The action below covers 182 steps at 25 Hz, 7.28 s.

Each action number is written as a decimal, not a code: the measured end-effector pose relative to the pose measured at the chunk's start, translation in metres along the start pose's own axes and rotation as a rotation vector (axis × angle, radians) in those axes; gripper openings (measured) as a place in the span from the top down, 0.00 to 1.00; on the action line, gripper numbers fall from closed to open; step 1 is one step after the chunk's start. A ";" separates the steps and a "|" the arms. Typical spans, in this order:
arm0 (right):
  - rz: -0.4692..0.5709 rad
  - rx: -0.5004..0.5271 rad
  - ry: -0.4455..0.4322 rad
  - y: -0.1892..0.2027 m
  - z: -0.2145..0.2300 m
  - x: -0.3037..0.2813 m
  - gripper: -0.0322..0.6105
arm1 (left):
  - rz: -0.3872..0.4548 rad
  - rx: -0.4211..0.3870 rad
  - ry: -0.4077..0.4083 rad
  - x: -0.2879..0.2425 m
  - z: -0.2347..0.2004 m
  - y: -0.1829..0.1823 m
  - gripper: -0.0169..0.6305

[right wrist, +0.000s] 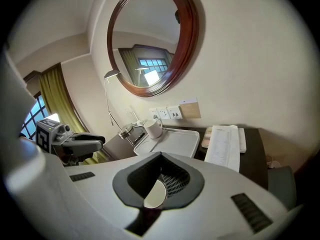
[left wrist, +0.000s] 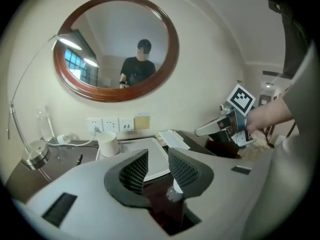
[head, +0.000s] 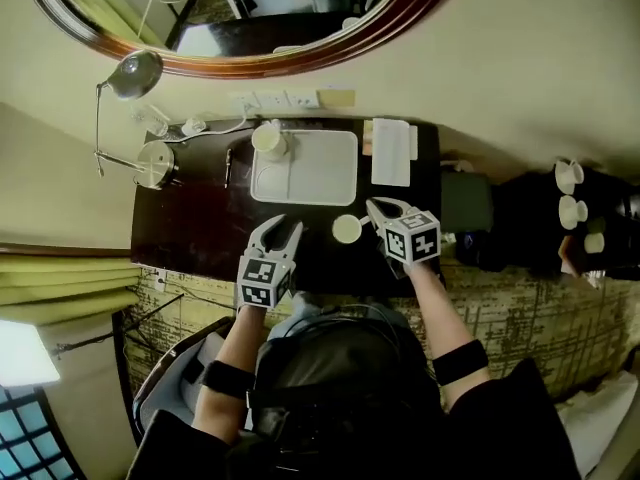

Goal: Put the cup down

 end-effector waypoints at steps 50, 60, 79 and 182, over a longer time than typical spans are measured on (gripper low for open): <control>-0.066 0.136 -0.149 -0.016 -0.086 -0.063 0.95 | -0.012 0.205 -0.284 0.051 -0.092 0.033 0.69; -0.028 0.053 0.022 -0.006 -0.060 -0.042 0.95 | -0.054 0.090 -0.050 -0.029 -0.131 0.029 0.24; 0.073 -0.055 0.238 0.008 -0.019 -0.017 0.95 | -0.162 0.062 -0.050 -0.199 -0.219 0.042 0.05; -0.029 0.083 -0.080 0.003 -0.051 -0.011 0.95 | -0.136 -0.136 -0.056 0.033 -0.052 0.032 0.16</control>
Point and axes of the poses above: the fingertips, and each gripper's own axes: x backward along the fingers, z to its right, y out of its underside, the point moved 5 cm from there along x, backward along the fingers, and after that the axes turned 9 degrees about z, right-handed, at the moved point
